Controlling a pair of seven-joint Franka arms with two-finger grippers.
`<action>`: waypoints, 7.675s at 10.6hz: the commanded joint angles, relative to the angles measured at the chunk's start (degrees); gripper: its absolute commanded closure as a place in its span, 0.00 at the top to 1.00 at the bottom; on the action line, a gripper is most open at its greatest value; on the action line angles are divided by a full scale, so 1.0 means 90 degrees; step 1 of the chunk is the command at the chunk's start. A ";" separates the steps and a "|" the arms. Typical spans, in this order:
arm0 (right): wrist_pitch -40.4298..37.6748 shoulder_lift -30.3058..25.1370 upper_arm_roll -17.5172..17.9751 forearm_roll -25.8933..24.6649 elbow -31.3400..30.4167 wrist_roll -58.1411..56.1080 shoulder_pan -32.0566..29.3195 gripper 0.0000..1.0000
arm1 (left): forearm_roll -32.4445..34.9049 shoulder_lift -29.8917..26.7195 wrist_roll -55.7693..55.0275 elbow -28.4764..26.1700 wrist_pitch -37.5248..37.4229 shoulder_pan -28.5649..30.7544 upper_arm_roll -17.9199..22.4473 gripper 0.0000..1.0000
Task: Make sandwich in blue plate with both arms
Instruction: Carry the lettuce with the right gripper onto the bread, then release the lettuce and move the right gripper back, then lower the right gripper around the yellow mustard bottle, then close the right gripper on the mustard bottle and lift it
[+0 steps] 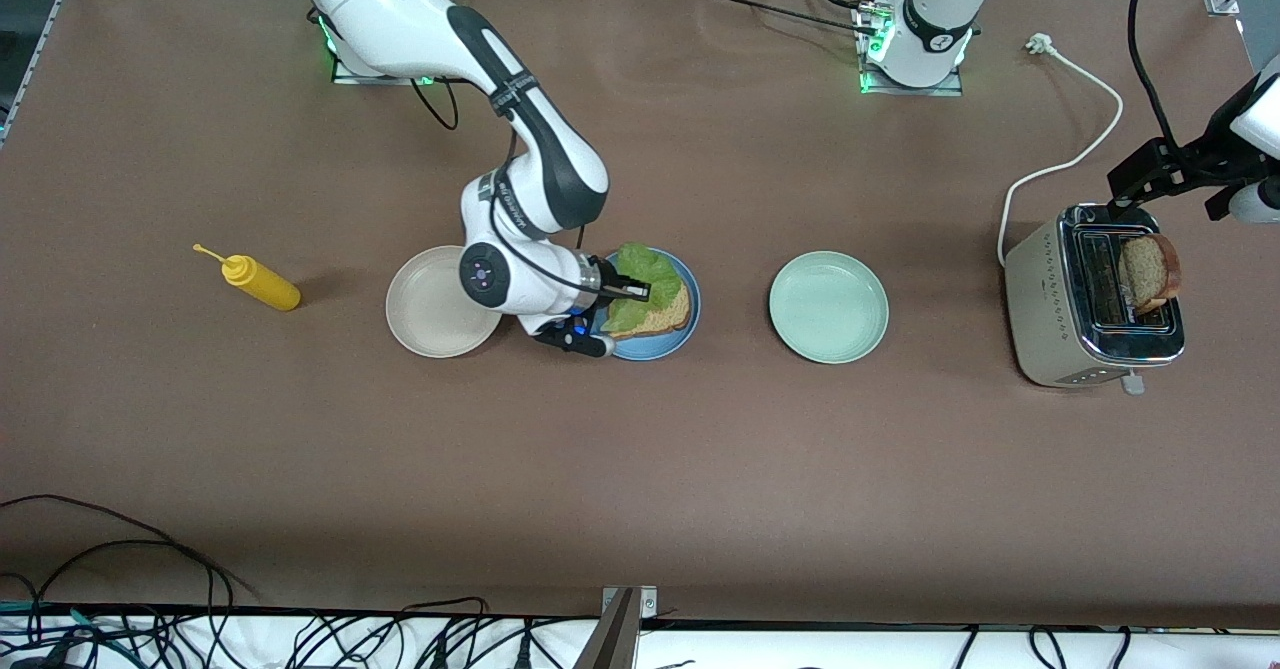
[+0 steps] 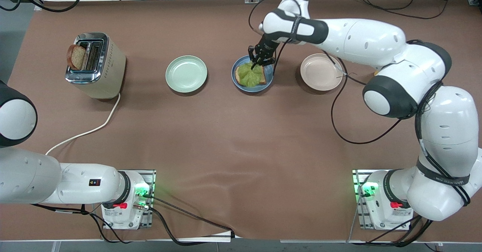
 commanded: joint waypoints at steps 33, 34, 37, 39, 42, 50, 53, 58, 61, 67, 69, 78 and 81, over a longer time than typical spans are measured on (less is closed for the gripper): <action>-0.2936 -0.4967 -0.0128 -0.3948 -0.1873 -0.4548 -0.4115 1.00 | 0.0018 -0.0261 0.0073 -0.0130 -0.0109 0.0208 0.0106 1.00; -0.2865 -0.4998 -0.0137 -0.3861 -0.2041 -0.5155 -0.4417 1.00 | 0.0018 -0.0241 0.0102 -0.0080 -0.0099 0.0188 0.0096 1.00; -0.2611 -0.4697 -0.0186 -0.3383 -0.2091 -0.7604 -0.5229 1.00 | 0.0009 -0.0212 0.0093 -0.0050 -0.0158 0.0023 0.0067 1.00; -0.2707 -0.4356 -0.0206 -0.2739 -0.2120 -0.9245 -0.5931 1.00 | -0.0214 -0.0221 0.0073 -0.0012 -0.0177 0.0042 0.0077 1.00; -0.2620 -0.3604 -0.0206 -0.2378 -0.2228 -1.2004 -0.6626 1.00 | -0.0245 -0.0212 -0.0034 0.0057 -0.0246 0.0081 0.0077 1.00; -0.2474 -0.0782 -0.0128 -0.1380 -0.0248 -1.7381 -0.7008 1.00 | -0.0460 -0.0212 -0.0220 0.0184 -0.0236 0.0041 0.0008 1.00; -0.2483 -0.0360 -0.0128 -0.0815 -0.0342 -1.8390 -0.6999 1.00 | -0.0460 -0.0212 -0.0220 0.0184 -0.0236 0.0042 -0.0002 1.00; -0.2892 -0.0135 -0.0118 0.0271 -0.1300 -1.9214 -0.6979 1.00 | -0.0460 -0.0212 -0.0220 0.0184 -0.0236 0.0032 -0.0002 1.00; -0.3390 -0.0125 -0.0069 0.0408 -0.1457 -1.9204 -0.6930 1.00 | -0.0460 -0.0212 -0.0220 0.0184 -0.0236 0.0032 -0.0002 1.00; -0.3528 -0.0135 -0.0059 0.0408 -0.1750 -1.9487 -0.6911 0.53 | -0.0460 -0.0212 -0.0220 0.0184 -0.0236 0.0032 -0.0002 1.00; -0.3528 -0.0164 -0.0059 0.0408 -0.1750 -1.9429 -0.6911 0.33 | -0.0460 -0.0212 -0.0220 0.0184 -0.0236 0.0032 -0.0002 1.00; -0.3480 -0.1334 -0.0059 -0.0010 -0.1779 -1.6232 -0.5800 0.23 | -0.0460 -0.0212 -0.0220 0.0184 -0.0236 0.0032 -0.0002 1.00; -0.3013 -0.1764 -0.0069 -0.0536 -0.1730 -1.4667 -0.4990 0.23 | -0.0470 -0.0212 -0.0220 0.0184 -0.0236 0.0032 -0.0002 1.00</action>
